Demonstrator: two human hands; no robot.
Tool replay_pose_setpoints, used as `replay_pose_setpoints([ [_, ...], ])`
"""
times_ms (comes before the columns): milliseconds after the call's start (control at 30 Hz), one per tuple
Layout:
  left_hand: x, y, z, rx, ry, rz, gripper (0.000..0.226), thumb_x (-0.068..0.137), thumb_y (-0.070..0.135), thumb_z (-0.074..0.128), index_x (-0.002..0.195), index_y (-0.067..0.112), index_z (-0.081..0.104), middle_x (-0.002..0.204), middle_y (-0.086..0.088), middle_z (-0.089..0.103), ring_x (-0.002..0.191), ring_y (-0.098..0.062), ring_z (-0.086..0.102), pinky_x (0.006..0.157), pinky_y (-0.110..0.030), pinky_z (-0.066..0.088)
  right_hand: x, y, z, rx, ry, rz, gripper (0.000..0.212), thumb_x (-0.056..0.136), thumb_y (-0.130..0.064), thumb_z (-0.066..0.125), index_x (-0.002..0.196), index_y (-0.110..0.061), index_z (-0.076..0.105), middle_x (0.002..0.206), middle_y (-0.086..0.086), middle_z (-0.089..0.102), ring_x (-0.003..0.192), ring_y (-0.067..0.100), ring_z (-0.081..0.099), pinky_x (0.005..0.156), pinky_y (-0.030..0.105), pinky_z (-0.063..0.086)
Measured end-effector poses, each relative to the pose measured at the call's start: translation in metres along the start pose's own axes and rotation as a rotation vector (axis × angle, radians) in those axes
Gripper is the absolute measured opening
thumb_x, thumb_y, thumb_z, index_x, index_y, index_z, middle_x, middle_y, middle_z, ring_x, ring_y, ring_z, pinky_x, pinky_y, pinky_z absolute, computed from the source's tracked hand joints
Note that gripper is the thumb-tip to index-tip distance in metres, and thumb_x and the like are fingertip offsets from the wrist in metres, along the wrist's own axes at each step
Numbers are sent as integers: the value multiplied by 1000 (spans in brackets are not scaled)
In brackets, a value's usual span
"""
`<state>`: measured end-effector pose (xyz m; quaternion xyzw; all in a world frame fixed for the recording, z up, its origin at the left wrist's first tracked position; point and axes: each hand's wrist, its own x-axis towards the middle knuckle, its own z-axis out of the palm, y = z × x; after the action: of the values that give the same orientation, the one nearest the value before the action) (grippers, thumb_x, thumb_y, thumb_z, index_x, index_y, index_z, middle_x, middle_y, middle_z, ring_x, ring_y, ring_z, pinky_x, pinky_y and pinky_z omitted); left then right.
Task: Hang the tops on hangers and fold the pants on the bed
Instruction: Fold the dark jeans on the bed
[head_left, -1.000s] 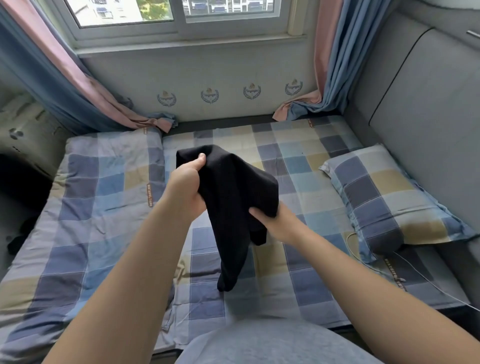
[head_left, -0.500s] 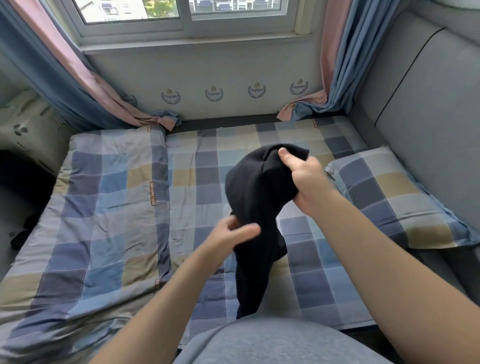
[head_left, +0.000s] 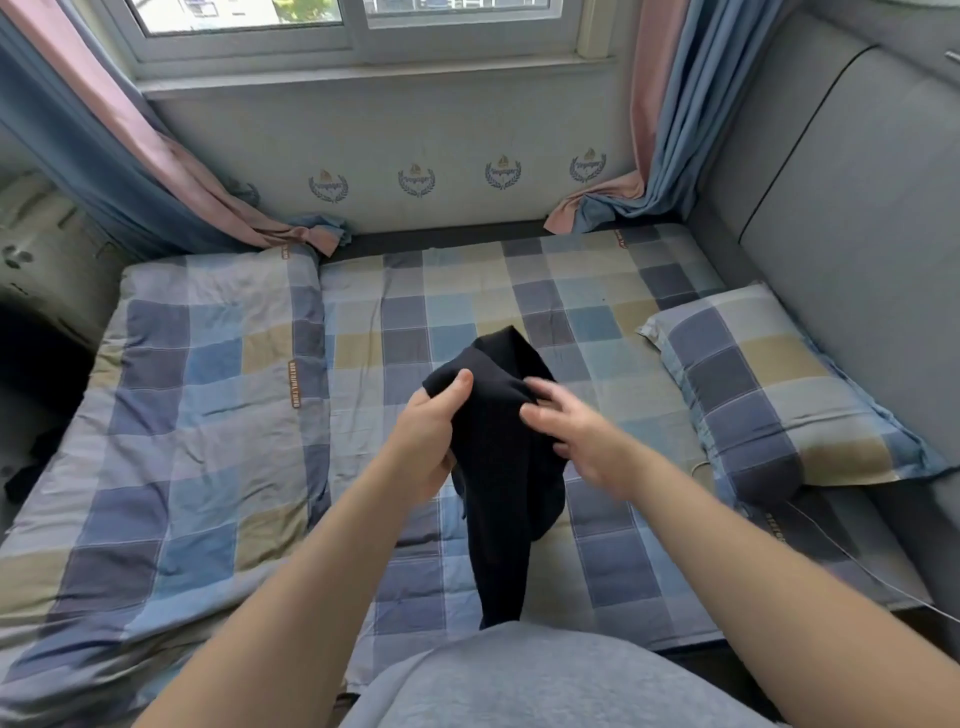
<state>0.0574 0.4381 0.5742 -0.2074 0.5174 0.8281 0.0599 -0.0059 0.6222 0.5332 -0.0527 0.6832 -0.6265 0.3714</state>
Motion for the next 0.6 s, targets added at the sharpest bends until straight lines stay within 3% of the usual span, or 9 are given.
replay_pose_setpoints([
  [67,-1,10,7,-29,9,0,21,102,29,56,111,13,65,98,-6,78,90,-20,75,66,-29,60,-4,26,8,-93,-74,47,83,61,-62,87,133,-47,50,126,-19,65,117,5,62,102,32,44],
  [133,0,17,8,-27,29,-4,23,100,32,59,114,14,64,99,-4,78,94,-22,75,70,-32,62,-5,45,14,-200,-46,89,74,66,-56,86,130,-49,51,128,-17,64,120,10,60,106,38,47],
  [233,2,19,5,-62,61,-2,30,100,33,58,121,11,60,110,-9,76,105,-27,72,78,-37,61,0,57,14,-258,80,46,22,91,-35,71,110,-43,63,116,-15,70,113,12,64,105,44,49],
  [267,2,19,3,-88,61,6,33,101,33,56,124,10,59,115,-11,74,108,-28,70,78,-38,60,1,56,12,-249,106,28,14,95,-30,67,106,-39,65,111,-13,72,109,12,66,103,44,51],
  [400,4,12,-8,5,-58,120,35,93,37,65,124,20,60,121,-3,72,113,-22,69,90,-36,58,3,36,10,-121,229,-70,15,97,-30,65,109,-23,70,107,-3,74,107,21,69,90,35,57],
  [533,-3,-10,-8,377,-53,185,35,82,29,81,111,31,62,97,19,75,94,0,71,72,-16,55,4,-4,11,-12,332,-197,19,95,-25,69,106,-11,73,100,7,76,99,25,72,83,36,60],
  [600,-5,-26,-6,462,-50,188,47,76,31,87,112,35,57,101,21,72,94,10,66,69,-8,52,3,-22,12,-4,345,-219,18,95,-26,69,102,-10,74,96,7,77,95,25,73,82,40,61],
])
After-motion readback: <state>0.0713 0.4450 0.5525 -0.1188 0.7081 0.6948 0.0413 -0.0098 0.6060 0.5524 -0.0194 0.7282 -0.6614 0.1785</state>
